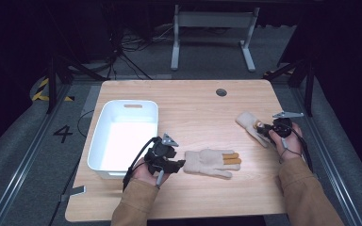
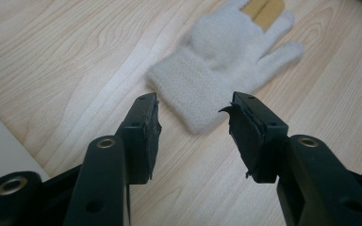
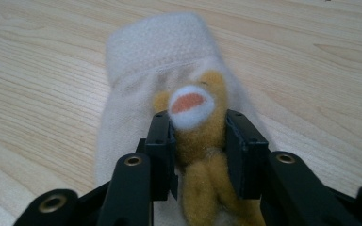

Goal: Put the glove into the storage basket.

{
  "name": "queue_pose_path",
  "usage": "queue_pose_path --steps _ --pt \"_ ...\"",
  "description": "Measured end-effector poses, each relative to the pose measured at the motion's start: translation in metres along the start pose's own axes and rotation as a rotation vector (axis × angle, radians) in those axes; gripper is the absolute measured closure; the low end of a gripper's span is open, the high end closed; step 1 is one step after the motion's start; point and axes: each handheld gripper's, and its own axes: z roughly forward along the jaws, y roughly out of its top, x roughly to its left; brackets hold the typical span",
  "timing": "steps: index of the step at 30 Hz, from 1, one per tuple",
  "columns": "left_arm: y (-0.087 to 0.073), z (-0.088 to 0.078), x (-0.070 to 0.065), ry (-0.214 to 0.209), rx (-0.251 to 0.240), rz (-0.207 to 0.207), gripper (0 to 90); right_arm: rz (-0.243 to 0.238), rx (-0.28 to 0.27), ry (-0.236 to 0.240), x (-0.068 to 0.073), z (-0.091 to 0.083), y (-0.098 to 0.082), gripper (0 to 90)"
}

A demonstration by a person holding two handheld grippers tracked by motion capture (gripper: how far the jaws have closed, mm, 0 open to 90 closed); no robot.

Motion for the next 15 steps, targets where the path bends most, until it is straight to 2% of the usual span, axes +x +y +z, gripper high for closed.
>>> queue_pose_path --steps 8,15 --pt "0.000 0.000 0.000 -0.002 0.000 0.002 53.0 -0.013 0.000 0.004 0.000 -0.004 0.004 67.1" --pt "0.002 0.004 -0.002 -0.010 0.010 0.006 52.9 -0.068 0.007 0.012 0.004 -0.020 0.014 67.1"
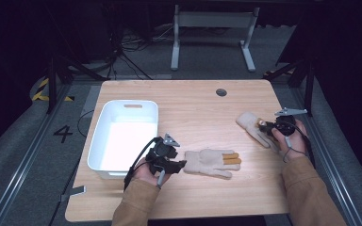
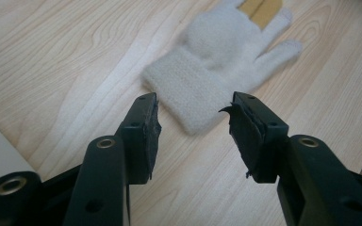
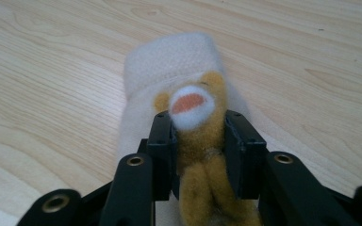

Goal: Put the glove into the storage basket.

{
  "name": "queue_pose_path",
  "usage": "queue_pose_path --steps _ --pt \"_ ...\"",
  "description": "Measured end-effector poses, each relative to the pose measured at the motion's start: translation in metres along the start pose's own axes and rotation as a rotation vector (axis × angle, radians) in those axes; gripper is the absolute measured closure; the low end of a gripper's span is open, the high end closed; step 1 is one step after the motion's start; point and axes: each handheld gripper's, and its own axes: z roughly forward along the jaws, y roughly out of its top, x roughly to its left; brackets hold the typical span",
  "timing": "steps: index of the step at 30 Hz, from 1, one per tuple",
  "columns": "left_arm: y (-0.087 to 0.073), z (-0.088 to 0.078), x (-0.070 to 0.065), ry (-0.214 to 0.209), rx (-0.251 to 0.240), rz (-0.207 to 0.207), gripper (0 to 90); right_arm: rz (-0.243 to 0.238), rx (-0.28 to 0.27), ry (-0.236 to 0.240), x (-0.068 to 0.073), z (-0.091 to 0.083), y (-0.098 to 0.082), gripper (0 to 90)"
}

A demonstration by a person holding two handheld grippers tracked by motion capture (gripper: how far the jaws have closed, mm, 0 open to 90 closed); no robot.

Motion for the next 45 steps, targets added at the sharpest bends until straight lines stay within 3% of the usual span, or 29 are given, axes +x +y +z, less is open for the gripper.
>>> queue_pose_path --steps 9,27,35,45 --pt "0.003 0.002 0.000 -0.009 0.002 0.004 52.7 -0.022 -0.001 0.013 0.002 -0.018 0.008 67.1" --pt "0.013 0.008 -0.002 -0.040 0.008 0.019 52.0 -0.077 -0.001 0.090 0.014 -0.062 0.018 67.2" --pt "0.017 0.012 -0.003 -0.046 0.014 0.028 51.6 -0.097 -0.020 0.150 0.019 -0.075 0.020 67.2" --pt "0.020 0.014 -0.004 -0.052 0.013 0.035 51.6 -0.165 -0.033 0.242 0.032 -0.089 0.025 67.3"
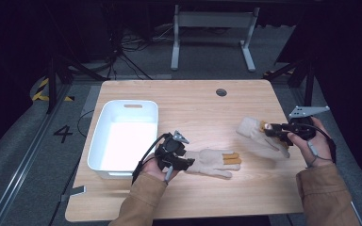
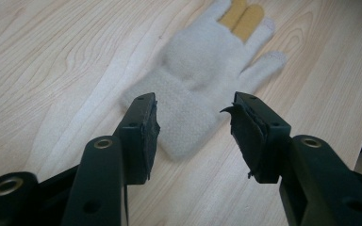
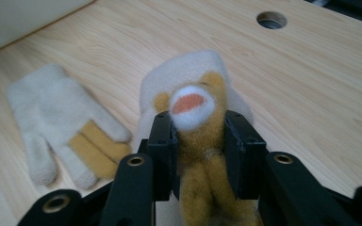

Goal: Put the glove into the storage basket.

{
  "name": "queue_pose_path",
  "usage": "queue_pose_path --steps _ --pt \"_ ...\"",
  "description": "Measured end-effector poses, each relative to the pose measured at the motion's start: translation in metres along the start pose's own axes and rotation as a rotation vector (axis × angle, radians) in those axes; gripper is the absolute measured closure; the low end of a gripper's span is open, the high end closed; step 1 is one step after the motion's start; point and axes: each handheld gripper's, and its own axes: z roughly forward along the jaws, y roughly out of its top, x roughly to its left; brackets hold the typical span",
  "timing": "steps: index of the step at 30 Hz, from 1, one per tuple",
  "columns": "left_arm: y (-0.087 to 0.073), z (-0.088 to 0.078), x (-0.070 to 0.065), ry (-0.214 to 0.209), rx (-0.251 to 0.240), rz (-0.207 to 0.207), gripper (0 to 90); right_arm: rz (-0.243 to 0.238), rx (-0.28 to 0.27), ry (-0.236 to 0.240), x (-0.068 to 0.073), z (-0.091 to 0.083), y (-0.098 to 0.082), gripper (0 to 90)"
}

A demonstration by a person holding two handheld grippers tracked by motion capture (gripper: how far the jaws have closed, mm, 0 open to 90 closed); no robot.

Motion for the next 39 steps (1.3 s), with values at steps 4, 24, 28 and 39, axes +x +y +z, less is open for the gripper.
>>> queue_pose_path --steps 4,24,28,39 --pt "0.000 0.000 0.000 -0.001 0.002 -0.002 51.6 -0.046 -0.005 0.035 0.006 -0.002 0.003 67.2" --pt "-0.010 -0.013 -0.001 -0.015 -0.006 -0.025 50.6 -0.173 0.044 0.203 0.039 0.009 0.029 67.3" --pt "-0.015 -0.016 0.000 -0.013 -0.004 -0.036 50.7 -0.194 0.056 0.225 0.043 0.017 0.035 67.3" --pt "-0.024 -0.022 0.001 -0.003 0.000 -0.052 50.6 -0.232 0.056 0.290 0.057 0.041 0.047 67.2"
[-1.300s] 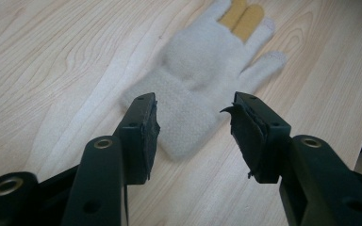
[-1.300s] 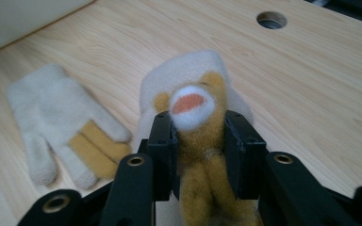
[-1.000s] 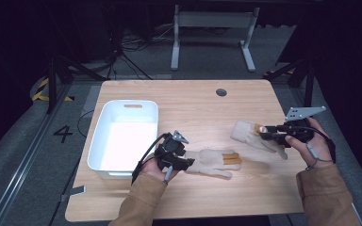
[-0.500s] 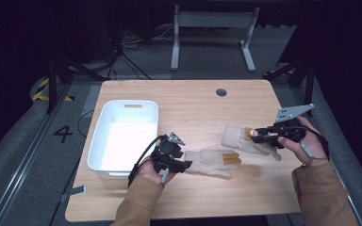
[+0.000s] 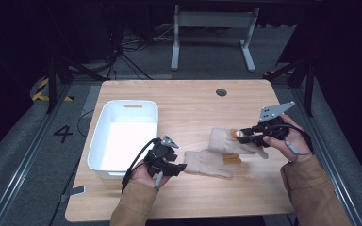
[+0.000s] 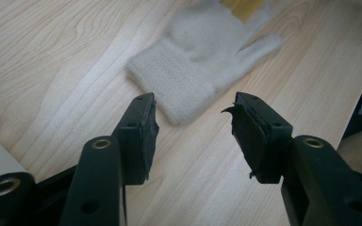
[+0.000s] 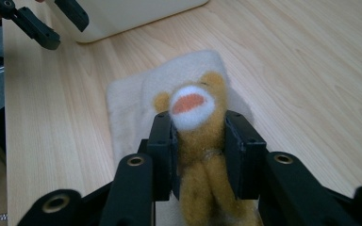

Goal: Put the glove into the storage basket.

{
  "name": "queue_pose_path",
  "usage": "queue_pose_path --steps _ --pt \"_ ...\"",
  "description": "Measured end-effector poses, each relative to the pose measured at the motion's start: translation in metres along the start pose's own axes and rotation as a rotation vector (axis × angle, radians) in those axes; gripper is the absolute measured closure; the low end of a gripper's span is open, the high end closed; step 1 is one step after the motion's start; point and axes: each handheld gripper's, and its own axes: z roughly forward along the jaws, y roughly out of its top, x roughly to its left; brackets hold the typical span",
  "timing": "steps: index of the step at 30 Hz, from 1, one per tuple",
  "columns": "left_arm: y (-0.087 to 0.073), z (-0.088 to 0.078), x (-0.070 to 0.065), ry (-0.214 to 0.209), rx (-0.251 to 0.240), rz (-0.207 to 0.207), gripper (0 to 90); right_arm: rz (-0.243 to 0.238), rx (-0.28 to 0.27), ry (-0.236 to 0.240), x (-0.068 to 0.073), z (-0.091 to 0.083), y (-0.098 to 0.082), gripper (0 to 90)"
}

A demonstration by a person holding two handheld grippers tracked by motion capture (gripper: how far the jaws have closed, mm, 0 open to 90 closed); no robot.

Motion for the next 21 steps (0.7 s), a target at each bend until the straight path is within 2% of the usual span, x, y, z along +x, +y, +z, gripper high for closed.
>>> queue_pose_path --steps 2,12,16,21 --pt "0.000 -0.001 0.000 0.001 -0.001 -0.002 50.6 -0.013 0.014 0.020 0.004 0.012 0.003 67.1" --pt "0.001 -0.001 0.000 0.000 0.000 0.005 50.5 -0.046 0.012 0.071 0.018 0.039 0.008 67.1" --pt "0.001 0.000 0.000 -0.001 0.003 0.005 50.4 -0.026 0.008 0.101 0.022 0.049 0.008 66.8" --pt "0.001 0.001 0.000 -0.002 0.005 0.005 50.4 -0.027 0.016 0.127 0.026 0.061 0.007 66.7"
